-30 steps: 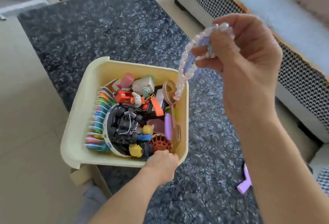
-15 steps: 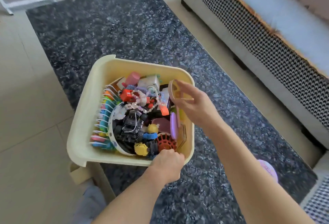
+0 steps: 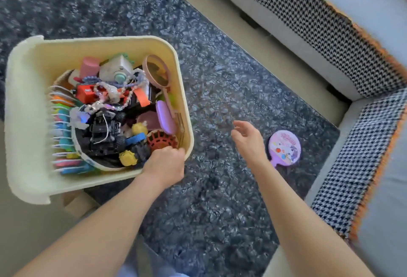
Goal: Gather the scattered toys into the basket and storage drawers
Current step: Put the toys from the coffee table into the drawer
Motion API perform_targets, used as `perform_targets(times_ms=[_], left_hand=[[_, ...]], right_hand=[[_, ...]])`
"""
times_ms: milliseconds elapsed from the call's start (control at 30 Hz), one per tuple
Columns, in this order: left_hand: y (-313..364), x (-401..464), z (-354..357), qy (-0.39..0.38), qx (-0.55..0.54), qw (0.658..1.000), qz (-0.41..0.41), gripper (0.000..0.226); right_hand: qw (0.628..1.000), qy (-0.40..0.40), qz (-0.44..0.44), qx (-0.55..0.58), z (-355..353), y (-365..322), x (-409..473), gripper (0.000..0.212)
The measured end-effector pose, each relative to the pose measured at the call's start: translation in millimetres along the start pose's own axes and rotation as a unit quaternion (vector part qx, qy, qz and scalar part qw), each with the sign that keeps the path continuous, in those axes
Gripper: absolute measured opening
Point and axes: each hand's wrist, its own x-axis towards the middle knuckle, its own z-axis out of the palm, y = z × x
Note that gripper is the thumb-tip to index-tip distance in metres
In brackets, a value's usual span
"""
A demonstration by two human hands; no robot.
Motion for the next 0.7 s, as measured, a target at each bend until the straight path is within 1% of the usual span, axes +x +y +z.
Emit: perform_targets(times_ms=[100,233,300,400,467,533,633,700], left_hand=[[1,1,0,-0.002,0.005,1.0,-0.009,0.018],[1,2,1,0.004,0.012,1.0,-0.007,0.018],[2,2,1,0.007,0.016,1.0,-0.011,0.019],[3,3,1,0.006,0.014,1.0,-0.015,0.02],[3,3,0,0.007,0.01,1.0,-0.016,0.02],[4,3,0,0.009,0.011,1.0,-0.019,0.02],[4,2,-1,0.007,0.003,1.0,-0.02,0.02],[4,2,-1,0.008,0.003,1.0,-0.023,0.019]], right_hand=[[0.997,0.022,0.053,-0.043,1,43,7,0.037],[0.975,0.083,0.18,-0.102,-5,99,20,0.046],[0.959,0.074,0.234,-0.143,-10,119,21,0.051],[0.954,0.016,0.269,-0.128,-11,139,25,0.058],[0.954,-0.008,0.274,-0.124,-8,148,26,0.06],[0.957,-0.002,0.26,-0.133,-3,151,24,0.055],[0.968,0.04,0.208,-0.134,5,144,12,0.041],[0.978,0.084,0.167,-0.095,12,133,-1,0.03]])
